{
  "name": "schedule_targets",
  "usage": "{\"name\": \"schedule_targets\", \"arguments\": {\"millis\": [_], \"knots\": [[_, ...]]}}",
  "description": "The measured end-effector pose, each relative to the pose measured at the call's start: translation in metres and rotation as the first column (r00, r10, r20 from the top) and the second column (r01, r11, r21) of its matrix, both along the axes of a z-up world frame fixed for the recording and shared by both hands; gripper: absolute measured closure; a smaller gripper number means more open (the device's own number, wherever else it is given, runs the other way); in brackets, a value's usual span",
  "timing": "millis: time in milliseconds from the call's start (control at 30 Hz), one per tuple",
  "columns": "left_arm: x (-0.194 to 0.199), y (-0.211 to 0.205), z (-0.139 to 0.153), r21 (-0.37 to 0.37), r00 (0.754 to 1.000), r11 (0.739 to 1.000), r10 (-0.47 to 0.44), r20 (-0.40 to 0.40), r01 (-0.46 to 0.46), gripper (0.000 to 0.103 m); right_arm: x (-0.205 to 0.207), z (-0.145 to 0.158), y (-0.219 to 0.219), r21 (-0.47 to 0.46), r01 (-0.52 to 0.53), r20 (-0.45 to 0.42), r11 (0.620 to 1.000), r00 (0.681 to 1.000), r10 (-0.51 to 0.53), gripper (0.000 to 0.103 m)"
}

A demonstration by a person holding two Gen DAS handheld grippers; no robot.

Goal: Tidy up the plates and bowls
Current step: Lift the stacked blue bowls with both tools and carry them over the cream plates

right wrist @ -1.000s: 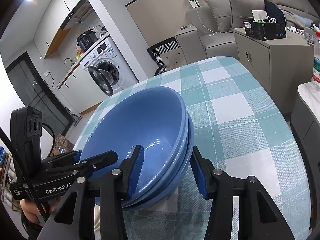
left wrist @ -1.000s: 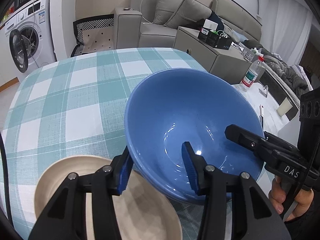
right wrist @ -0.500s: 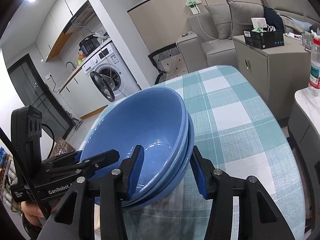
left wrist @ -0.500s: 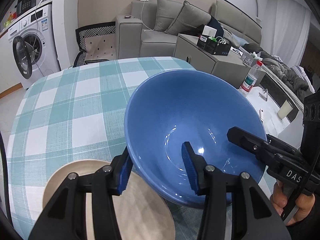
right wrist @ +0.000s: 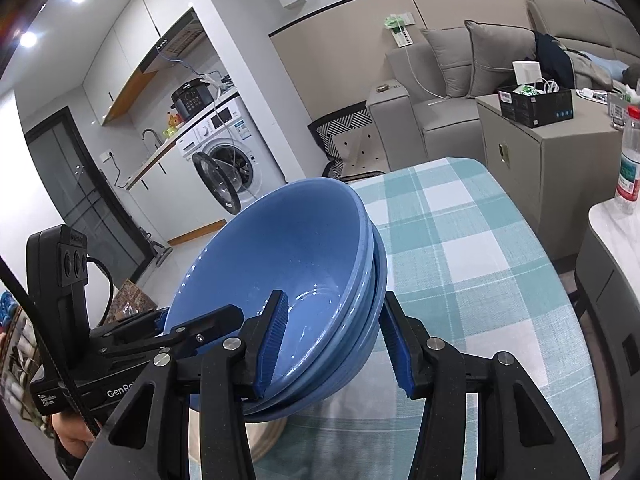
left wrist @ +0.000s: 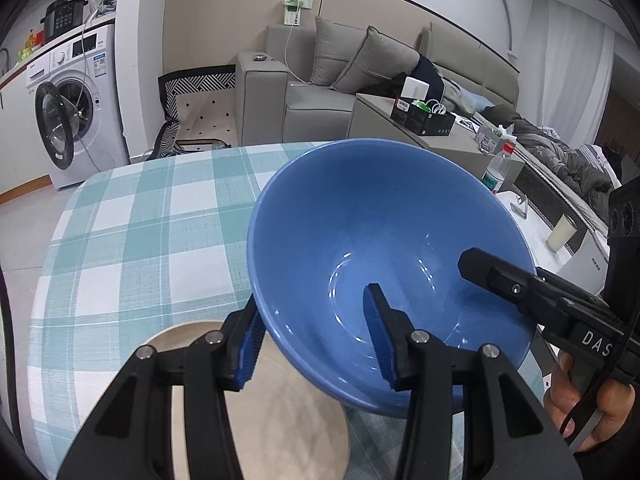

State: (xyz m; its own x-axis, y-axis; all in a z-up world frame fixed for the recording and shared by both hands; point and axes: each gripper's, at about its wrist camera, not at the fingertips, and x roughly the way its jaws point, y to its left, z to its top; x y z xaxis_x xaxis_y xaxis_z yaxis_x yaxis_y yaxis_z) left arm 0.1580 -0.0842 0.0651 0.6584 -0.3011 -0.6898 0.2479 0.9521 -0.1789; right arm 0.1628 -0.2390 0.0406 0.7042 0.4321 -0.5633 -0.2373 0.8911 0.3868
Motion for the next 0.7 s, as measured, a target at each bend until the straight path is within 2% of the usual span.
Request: {"name": "schedule_targets", "arguments": {"millis": [267, 700], "knots": [[-0.015, 0.021, 0.012, 0.005, 0.998, 0.998, 0.057, 0.031, -0.057, 0.056, -0.010, 0.013, 0.027, -0.009, -0.049, 0.011, 0.999, 0.999, 0.049, 0.054], [-0.036, 0.061, 0.008, 0.008, 0.990, 0.991, 0.137, 0.033, -0.137, 0.056, -0.012, 0.011, 0.075, -0.027, -0.125, -0.002, 0.992, 0.992, 0.125, 0.054]]}}
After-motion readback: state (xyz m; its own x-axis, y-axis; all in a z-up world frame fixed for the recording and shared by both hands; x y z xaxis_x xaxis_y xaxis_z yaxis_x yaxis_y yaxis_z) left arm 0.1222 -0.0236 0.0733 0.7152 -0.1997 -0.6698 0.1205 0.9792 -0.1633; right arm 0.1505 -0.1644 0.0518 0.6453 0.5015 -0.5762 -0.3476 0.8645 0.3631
